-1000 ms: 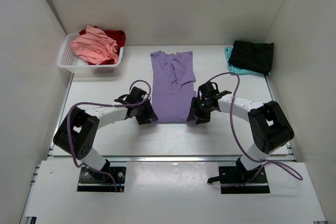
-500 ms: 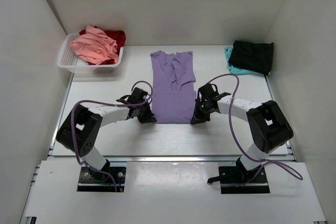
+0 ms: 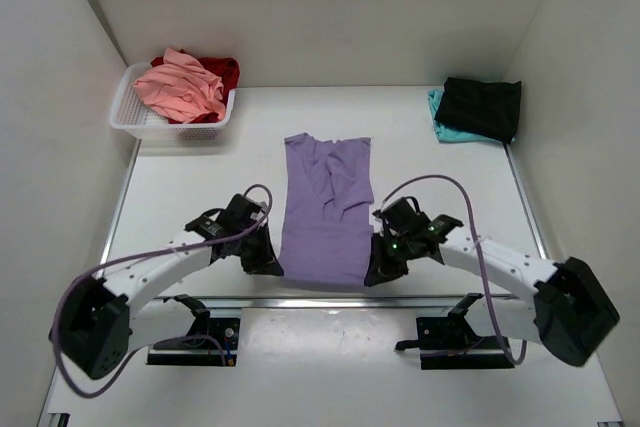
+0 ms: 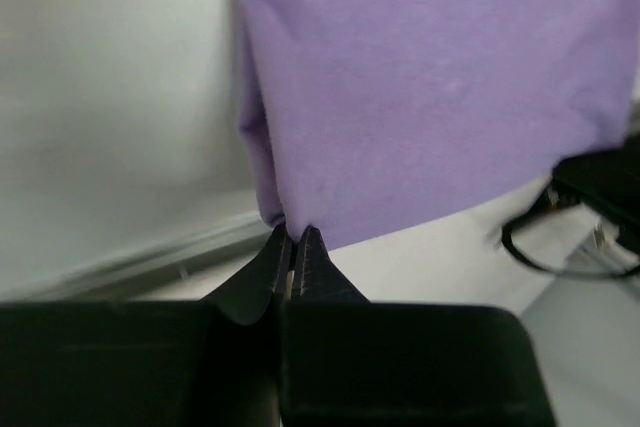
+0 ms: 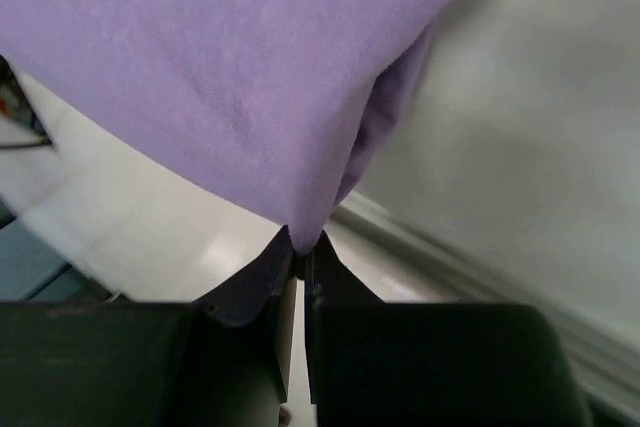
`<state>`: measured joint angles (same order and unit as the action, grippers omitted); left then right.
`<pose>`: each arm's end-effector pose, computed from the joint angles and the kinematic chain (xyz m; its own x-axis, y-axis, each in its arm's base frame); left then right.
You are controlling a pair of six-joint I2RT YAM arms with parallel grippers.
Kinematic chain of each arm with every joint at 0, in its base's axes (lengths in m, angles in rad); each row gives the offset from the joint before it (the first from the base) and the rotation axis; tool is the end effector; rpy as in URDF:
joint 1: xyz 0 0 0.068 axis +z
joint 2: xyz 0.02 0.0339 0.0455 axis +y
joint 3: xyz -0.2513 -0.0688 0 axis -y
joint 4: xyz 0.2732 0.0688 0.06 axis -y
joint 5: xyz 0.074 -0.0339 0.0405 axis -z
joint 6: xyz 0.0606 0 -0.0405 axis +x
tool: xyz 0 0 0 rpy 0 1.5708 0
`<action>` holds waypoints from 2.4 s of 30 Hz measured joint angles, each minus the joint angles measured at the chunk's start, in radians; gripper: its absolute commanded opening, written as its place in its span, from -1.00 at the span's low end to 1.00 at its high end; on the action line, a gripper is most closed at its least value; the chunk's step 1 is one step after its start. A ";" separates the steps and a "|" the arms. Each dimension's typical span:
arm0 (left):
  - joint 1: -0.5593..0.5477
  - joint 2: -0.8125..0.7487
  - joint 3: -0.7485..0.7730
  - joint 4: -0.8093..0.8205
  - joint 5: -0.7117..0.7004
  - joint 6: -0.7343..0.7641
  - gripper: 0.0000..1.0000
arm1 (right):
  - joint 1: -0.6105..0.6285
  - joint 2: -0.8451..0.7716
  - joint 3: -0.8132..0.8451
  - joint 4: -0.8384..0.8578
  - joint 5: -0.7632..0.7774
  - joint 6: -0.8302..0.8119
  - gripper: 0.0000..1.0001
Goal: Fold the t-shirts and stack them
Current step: Grab one side of the 2/3 rectangular tshirt with both arms, then fold the long partially folded tshirt into a neat square, then put the neatly folded tshirt into the corner of the board with the right arm
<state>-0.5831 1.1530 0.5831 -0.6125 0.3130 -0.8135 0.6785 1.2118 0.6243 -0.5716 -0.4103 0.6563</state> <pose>0.1820 -0.1424 0.1244 -0.9822 -0.1804 -0.0531 -0.1347 0.8718 -0.4710 0.1749 0.1721 0.1285 -0.9923 -0.0812 -0.0940 -0.1191 0.8372 0.5338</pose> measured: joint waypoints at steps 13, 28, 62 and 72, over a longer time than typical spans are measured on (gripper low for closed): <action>0.024 0.052 0.258 -0.181 0.089 0.018 -1.00 | -0.210 -0.043 0.201 -0.266 -0.089 -0.089 -1.00; 0.290 0.683 0.991 -0.110 0.102 0.062 -0.42 | -0.442 0.649 1.038 -0.311 -0.064 -0.274 -0.67; 0.297 0.877 0.723 0.262 0.094 -0.066 -0.17 | -0.407 0.901 0.928 -0.006 -0.055 -0.280 0.53; 0.307 0.864 0.692 0.301 0.099 -0.050 -0.17 | -0.375 1.008 0.974 0.086 -0.190 -0.198 -1.00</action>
<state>-0.2760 2.0171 1.2751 -0.3115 0.4122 -0.8631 0.3035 2.2196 1.5986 -0.4854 -0.5999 0.4583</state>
